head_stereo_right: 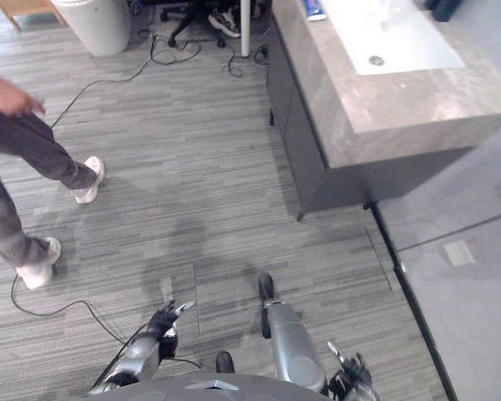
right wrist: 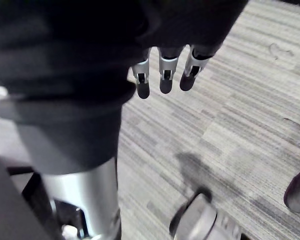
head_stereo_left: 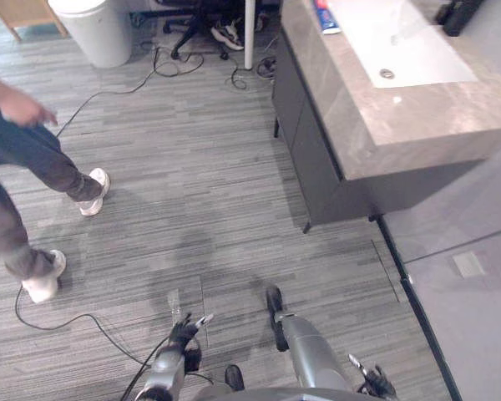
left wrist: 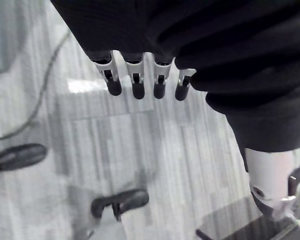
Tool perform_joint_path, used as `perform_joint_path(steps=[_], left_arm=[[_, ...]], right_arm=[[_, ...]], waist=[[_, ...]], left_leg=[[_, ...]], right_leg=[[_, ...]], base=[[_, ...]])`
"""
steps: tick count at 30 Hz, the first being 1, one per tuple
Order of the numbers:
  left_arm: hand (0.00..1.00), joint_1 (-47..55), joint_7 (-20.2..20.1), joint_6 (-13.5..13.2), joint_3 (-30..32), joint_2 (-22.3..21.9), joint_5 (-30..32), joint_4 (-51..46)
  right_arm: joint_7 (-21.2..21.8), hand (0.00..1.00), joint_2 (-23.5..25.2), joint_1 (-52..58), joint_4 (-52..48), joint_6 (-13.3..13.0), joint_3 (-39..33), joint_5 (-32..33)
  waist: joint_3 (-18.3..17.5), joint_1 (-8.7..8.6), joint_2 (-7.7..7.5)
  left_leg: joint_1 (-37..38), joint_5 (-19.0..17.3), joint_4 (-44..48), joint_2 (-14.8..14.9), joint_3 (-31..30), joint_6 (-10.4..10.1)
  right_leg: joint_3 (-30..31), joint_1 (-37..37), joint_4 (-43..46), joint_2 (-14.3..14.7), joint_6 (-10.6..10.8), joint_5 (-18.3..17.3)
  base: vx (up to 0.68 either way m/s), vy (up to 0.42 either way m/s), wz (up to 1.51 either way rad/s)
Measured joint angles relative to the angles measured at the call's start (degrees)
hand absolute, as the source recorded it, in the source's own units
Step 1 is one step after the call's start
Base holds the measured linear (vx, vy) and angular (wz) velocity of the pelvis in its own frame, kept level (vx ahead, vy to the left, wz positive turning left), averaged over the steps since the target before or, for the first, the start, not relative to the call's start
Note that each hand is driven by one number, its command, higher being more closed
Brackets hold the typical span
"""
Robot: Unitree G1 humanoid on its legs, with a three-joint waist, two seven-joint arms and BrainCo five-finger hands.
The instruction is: Organize washtable
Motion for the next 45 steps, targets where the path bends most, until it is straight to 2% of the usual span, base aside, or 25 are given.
perform_joint_path(steps=[1,2,4,5,8,9,12,13,16,17,19,21,22,23,25,26,29,31,32,33,36,39,41,43,45], left_arm=[[0.00,0.2,-0.7,0.0,1.6,-2.1,0.1,-0.2],[0.00,0.1,-0.9,0.1,2.1,-2.6,0.1,-0.4],[0.00,0.5,-1.1,0.3,4.1,-3.9,0.0,-1.5],[0.00,1.4,-1.1,0.4,6.0,-4.9,-0.2,-2.9],[0.00,3.0,-1.2,0.3,6.3,-5.5,-0.6,-4.9],[0.00,3.6,-1.1,0.2,6.1,-5.2,-0.7,-5.3],[0.00,4.2,-0.8,-0.7,5.5,-4.4,-1.3,-7.8],[0.00,4.4,-0.6,-1.2,4.5,-3.6,-1.3,-7.9],[0.00,6.0,0.6,-1.9,4.0,-3.3,-1.2,-5.4],[0.00,6.6,0.8,-1.9,4.5,-3.1,-1.1,-3.1],[0.00,7.0,0.8,-1.7,6.1,-2.8,-1.3,-1.2],[0.00,8.1,0.4,-1.3,6.4,-0.5,-1.1,-0.6],[0.00,7.6,0.3,-0.8,5.7,0.7,-1.1,0.1],[0.00,7.1,0.2,-0.2,5.5,1.3,-1.1,0.6],[0.00,6.6,0.2,0.3,4.7,0.6,-1.2,1.0],[0.00,6.1,0.2,0.3,2.0,0.3,-1.3,1.0],[0.00,2.4,0.1,0.0,0.5,-1.8,-1.3,0.7],[0.00,1.1,0.1,-0.4,0.5,-2.6,-1.3,-0.7],[0.00,1.2,0.1,-1.0,0.5,-2.7,-1.2,-1.5],[0.00,0.9,0.0,-1.8,0.4,-4.1,-1.0,-1.5],[0.00,2.8,-0.1,-1.3,1.6,-5.5,-0.6,-1.4],[0.00,6.4,-0.7,-0.4,3.4,-7.1,-0.6,-3.0],[0.00,7.4,-1.0,-0.4,3.4,-6.9,-0.6,-4.2],[0.00,7.4,-1.1,-0.5,3.4,-6.9,-0.6,-4.4],[0.00,7.1,-1.0,-0.8,3.4,-6.6,-0.6,-3.8]], right_arm=[[0.0,0.00,-0.2,1.7,0.1,0.6,-1.9,0.0],[0.0,0.00,0.1,1.4,0.1,0.9,-2.6,0.0],[0.1,0.00,0.5,0.8,-2.0,1.1,-3.6,0.1],[0.1,0.00,0.7,0.5,-5.1,0.9,-3.1,0.1],[0.3,0.00,-0.5,-2.1,-8.8,0.4,0.6,0.2],[0.4,0.00,-0.7,-4.5,-10.4,-0.1,3.0,0.2],[0.2,0.00,-0.7,-7.3,-11.2,-0.8,4.3,0.1],[0.0,0.00,-0.8,-8.3,-11.1,-0.8,4.9,0.1],[0.0,0.00,-2.5,-8.2,-10.4,-1.1,5.6,0.0],[0.0,0.00,-3.5,-7.0,-8.4,-1.4,4.7,-0.2],[0.0,0.00,-3.5,-5.3,-7.7,-1.2,4.8,-0.3],[0.7,0.00,-2.1,-2.8,-5.4,-1.1,3.1,-0.6],[1.0,0.00,-1.2,-2.4,-3.5,-0.4,1.0,-0.6],[1.3,0.00,-0.3,-1.5,-2.3,-0.1,-0.7,-0.7],[1.4,0.00,0.1,-1.5,-1.8,0.0,-0.8,-1.9],[1.5,0.00,0.0,-1.5,-1.9,-0.1,-0.4,-2.4],[1.9,0.00,0.3,0.2,-2.2,0.0,0.8,-2.4],[1.9,0.00,0.5,1.1,-2.1,0.0,1.3,-2.3],[2.0,0.00,0.6,1.8,-1.9,-0.1,1.6,-2.3],[2.4,0.00,0.2,2.4,-1.6,0.0,0.6,-2.3],[2.5,0.00,0.3,1.8,-2.5,-0.1,2.6,-2.2],[2.5,0.00,0.1,2.4,-6.1,-0.1,4.0,-2.2],[2.6,0.00,-0.2,1.2,-7.8,-0.2,6.0,-2.2],[2.6,0.00,-0.3,0.3,-8.0,-0.2,6.1,-2.2],[2.5,0.00,-0.3,-1.5,-7.7,-0.2,4.9,-2.2]], waist=[[-0.6,-0.57,2.73],[-0.5,-0.38,3.04],[-0.3,0.00,3.37],[-0.3,0.98,3.30],[0.3,3.87,2.39],[0.9,5.21,1.44],[1.5,7.01,0.05],[1.5,7.21,-0.19],[0.1,7.30,2.37],[-0.9,7.29,3.74],[-3.0,7.93,2.33],[-6.5,7.64,-3.14],[-6.2,6.51,-5.29],[-5.5,5.92,-5.37],[-4.8,5.49,-4.48],[-3.7,5.40,-2.23],[-2.7,4.90,0.46],[-2.8,4.69,0.47],[-3.6,3.61,-0.29],[-3.7,2.81,0.08],[-4.1,3.81,0.38],[-4.3,4.77,2.13],[-4.5,5.86,2.02],[-4.6,6.29,1.82],[-4.4,6.82,1.44]], left_leg=[[0.4,-1.3,3.8,2.0,-0.8,-2.2],[-0.7,-1.5,7.6,2.7,0.0,-2.5],[-8.5,0.3,32.0,4.8,1.2,-6.7],[-15.3,6.3,52.1,6.2,-0.1,-11.1],[-22.8,8.5,71.6,6.5,0.6,-11.1],[-27.6,7.3,74.0,7.3,2.8,-8.7],[-34.8,5.2,64.3,9.4,8.0,-5.2],[-36.4,5.1,53.0,9.3,10.3,-4.9],[-34.2,10.8,14.2,7.9,6.5,-8.8],[-34.7,13.1,14.9,7.9,4.5,-7.9],[-34.1,18.0,18.2,6.0,5.7,-5.7],[-30.5,17.8,18.0,-0.7,9.2,-2.0],[-27.0,15.6,18.3,-3.6,9.3,-0.6],[-23.2,14.1,16.9,-4.9,8.9,0.4],[-16.6,13.1,13.6,-4.7,8.4,1.1],[-11.3,12.9,10.2,-3.8,7.8,1.3],[-2.8,12.6,4.6,-2.1,7.9,1.9],[-0.5,10.9,3.5,-2.0,7.2,1.6],[0.2,8.8,3.6,-2.5,5.9,0.1],[1.8,5.3,4.4,-1.4,3.5,-1.8],[-1.8,4.0,18.7,0.1,4.1,-3.4],[-15.1,11.2,54.0,7.2,4.2,-6.5],[-21.3,11.1,64.0,9.2,4.4,-6.3],[-23.2,10.4,62.4,9.2,5.2,-5.4],[-23.0,7.3,48.5,8.8,7.3,-4.9]], right_leg=[[-2.0,-0.1,4.4,1.1,-1.4,-1.4],[-2.3,0.1,6.0,1.4,-1.6,-3.3],[-3.3,4.4,8.7,1.6,-3.9,-7.9],[-3.1,9.5,8.9,2.5,-5.3,-11.3],[1.2,18.3,7.0,3.2,-6.7,-14.3],[3.9,23.9,3.6,2.3,-6.8,-15.3],[6.8,30.8,-0.9,-0.9,-6.2,-16.4],[7.7,33.7,-2.4,-3.1,-5.5,-17.5],[9.8,38.9,-3.5,-5.7,-4.7,-20.0],[12.7,42.0,-1.9,-6.2,-6.0,-22.8],[15.0,40.5,4.9,-8.0,-5.1,-23.7],[18.4,34.1,22.0,-13.1,-0.3,-18.5],[19.3,32.0,30.8,-13.3,2.9,-8.6],[19.4,27.7,40.3,-12.5,7.0,-3.4],[15.9,19.2,51.2,-10.0,3.4,-11.0],[12.3,15.0,50.6,-8.0,2.1,-15.1],[5.7,8.4,33.4,-3.7,1.5,-19.6],[5.0,7.5,19.8,-2.1,2.9,-17.4],[7.3,8.2,8.2,-1.4,2.1,-10.4],[7.2,8.7,11.2,-0.3,-0.9,-7.7],[5.9,11.5,12.2,-0.8,-2.2,-10.7],[2.9,20.5,9.0,1.1,-5.4,-13.8],[3.1,25.8,5.7,1.4,-6.2,-14.8],[4.0,27.7,4.1,0.8,-6.2,-15.1],[5.6,30.8,2.0,-1.0,-5.5,-14.9]], base=[[0.47,-0.198,0.56],[0.64,-0.253,0.48],[0.47,-0.224,0.15],[0.26,-0.156,-0.10],[0.10,-0.065,-0.65],[-0.07,0.028,-0.63],[0.18,0.028,-0.56],[0.60,0.029,-0.41],[0.70,0.123,-0.58],[0.83,0.230,-0.79],[0.66,0.215,-0.58],[0.72,0.201,-0.15],[0.59,0.123,0.20],[0.44,0.063,0.20],[0.32,-0.004,-0.29],[0.40,0.025,-0.42],[0.49,0.063,0.10],[0.29,-0.039,0.55],[0.19,-0.150,1.09],[0.20,-0.161,0.96],[0.34,-0.216,0.28],[0.12,-0.152,0.19],[-0.06,-0.066,-0.05],[-0.11,0.010,-0.13],[-0.21,0.018,-0.35]])
